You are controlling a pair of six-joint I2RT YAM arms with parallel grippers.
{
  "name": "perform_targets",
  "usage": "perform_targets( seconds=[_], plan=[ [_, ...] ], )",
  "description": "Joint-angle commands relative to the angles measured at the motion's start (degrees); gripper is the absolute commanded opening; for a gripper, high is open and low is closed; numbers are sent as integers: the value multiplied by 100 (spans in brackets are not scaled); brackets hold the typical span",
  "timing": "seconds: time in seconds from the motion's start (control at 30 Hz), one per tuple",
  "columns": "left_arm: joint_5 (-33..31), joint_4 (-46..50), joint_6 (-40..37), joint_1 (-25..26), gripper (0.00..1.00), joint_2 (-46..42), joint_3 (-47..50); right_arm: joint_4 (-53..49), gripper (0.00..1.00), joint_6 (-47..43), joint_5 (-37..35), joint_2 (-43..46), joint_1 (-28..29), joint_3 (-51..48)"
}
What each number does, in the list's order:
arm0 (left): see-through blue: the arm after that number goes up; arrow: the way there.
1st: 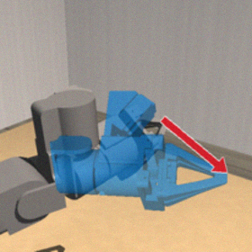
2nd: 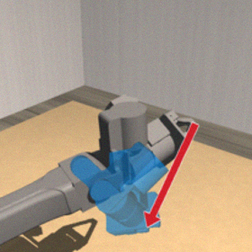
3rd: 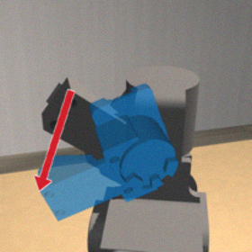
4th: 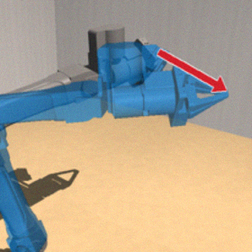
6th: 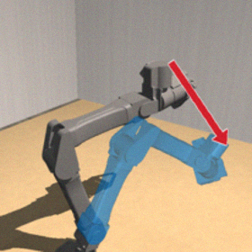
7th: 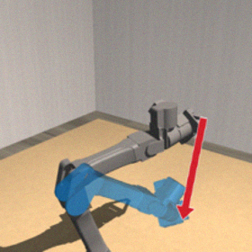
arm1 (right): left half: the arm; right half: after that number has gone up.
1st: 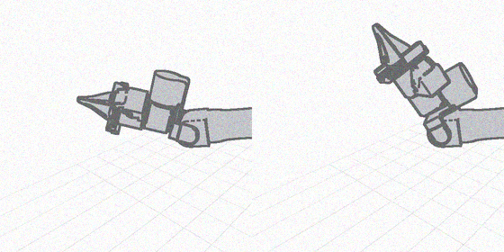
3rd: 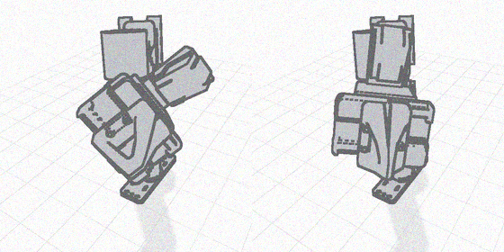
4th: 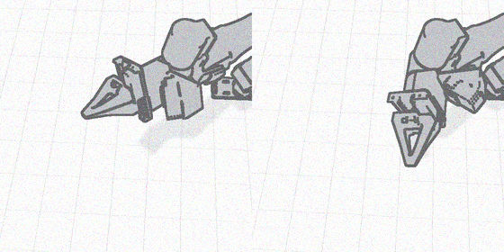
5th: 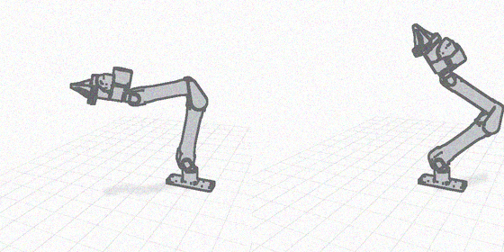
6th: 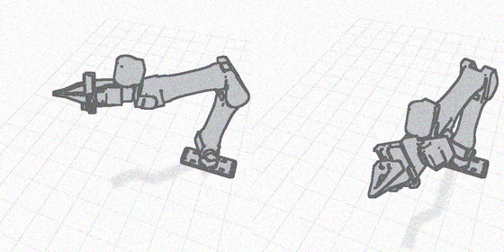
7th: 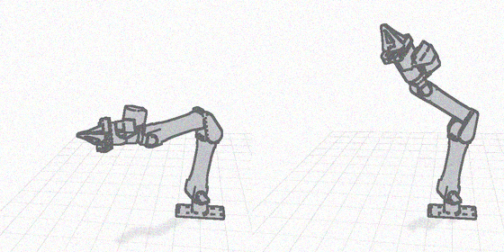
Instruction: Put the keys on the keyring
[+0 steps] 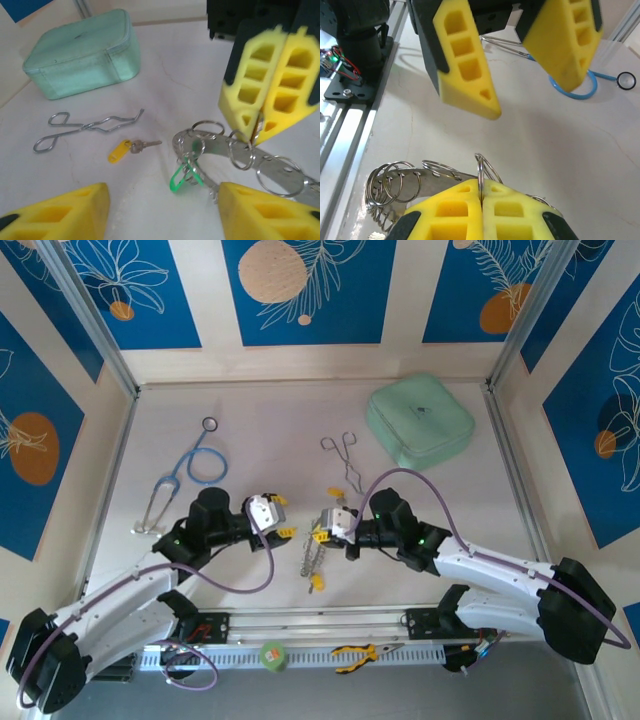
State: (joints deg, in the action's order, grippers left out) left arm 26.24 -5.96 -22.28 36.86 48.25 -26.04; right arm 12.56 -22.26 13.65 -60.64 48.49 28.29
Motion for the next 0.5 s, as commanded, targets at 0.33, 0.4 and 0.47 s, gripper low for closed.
perform_targets(
  seconds=[0.33, 0.4, 0.47],
  plan=[
    [1049, -137, -207, -26, 55, 14, 89, -54, 0, 328, 867, -44, -147, 391],
    [1129, -248, -195, -27, 57, 148, 56, -51, 0, 314, 876, -44, -139, 388],
    [1217, -358, -130, -30, 58, 277, 36, -50, 0, 304, 885, -61, -130, 399]
  ],
)
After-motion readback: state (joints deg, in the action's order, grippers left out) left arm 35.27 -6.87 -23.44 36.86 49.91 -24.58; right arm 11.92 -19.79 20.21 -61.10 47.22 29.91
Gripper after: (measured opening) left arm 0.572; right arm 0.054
